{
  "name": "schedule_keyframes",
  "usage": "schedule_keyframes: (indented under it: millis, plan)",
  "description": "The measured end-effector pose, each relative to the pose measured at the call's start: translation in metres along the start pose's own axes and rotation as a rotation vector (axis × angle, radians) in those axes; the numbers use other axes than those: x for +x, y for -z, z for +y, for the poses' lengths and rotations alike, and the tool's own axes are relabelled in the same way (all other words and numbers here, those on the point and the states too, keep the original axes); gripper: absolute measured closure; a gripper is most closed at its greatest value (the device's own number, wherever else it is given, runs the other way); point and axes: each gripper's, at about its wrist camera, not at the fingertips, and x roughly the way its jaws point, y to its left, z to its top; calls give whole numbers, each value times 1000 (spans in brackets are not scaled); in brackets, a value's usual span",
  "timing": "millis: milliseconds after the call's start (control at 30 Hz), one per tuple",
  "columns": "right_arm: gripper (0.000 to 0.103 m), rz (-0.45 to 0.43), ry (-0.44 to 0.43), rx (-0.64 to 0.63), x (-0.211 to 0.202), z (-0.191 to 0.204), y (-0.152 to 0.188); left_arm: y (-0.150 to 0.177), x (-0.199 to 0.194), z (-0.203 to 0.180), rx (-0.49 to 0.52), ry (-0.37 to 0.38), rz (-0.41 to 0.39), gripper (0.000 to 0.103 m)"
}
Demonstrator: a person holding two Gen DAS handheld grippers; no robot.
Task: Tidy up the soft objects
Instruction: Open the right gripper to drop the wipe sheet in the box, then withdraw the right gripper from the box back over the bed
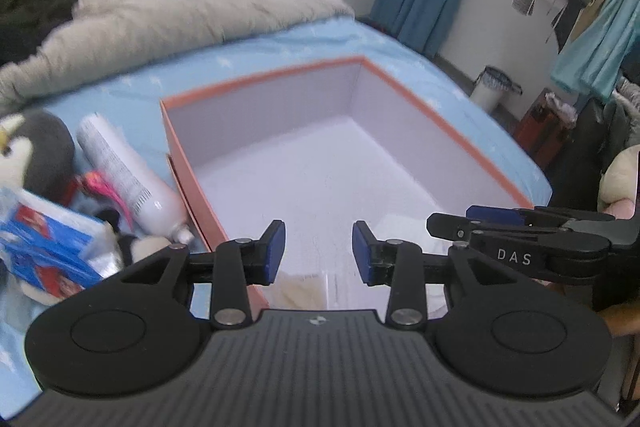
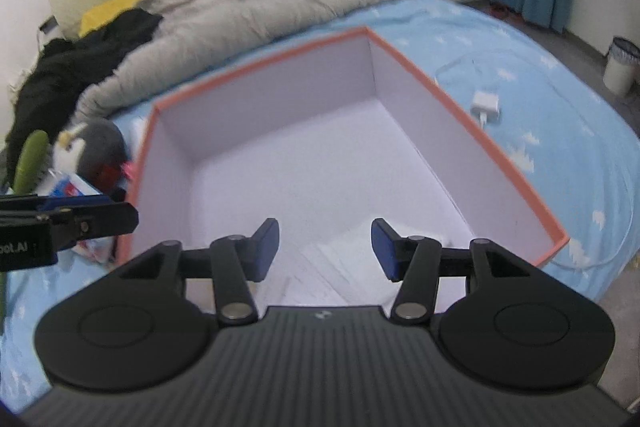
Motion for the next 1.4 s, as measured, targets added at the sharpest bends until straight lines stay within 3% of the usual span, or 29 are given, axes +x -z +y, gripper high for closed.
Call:
schedule_keyframes:
  millis: [67, 100, 167, 633, 767, 833, 1067, 1400]
  plan:
    - [45, -40, -20, -3, -13, 6, -2, -1, -19, 0, 13, -4, -43, 60]
    - [33, -57, -30, -5, -19, 10, -4, 0, -28, 0, 12, -4, -63, 60]
    - [22, -101, -45, -15, -34, 19, -3, 1, -48, 2, 6, 2, -97, 60]
    - [22, -294, -162, -94, -115, 85, 12, 29, -166, 19, -47, 5, -253, 60]
    - [22, -323, -188, -122, -129, 104, 18, 43, -189, 22, -17, -84, -308, 60]
    - [22, -337, -189, -136, -134, 114, 24, 50, -198, 26, -22, -94, -317, 60]
    - [22, -334, -226, -139, -140, 138, 44, 69, -226, 51, -37, -138, -359, 60]
    - [22, -301, -229, -163, -141, 162, 74, 107, -237, 74, -112, -138, -331, 60]
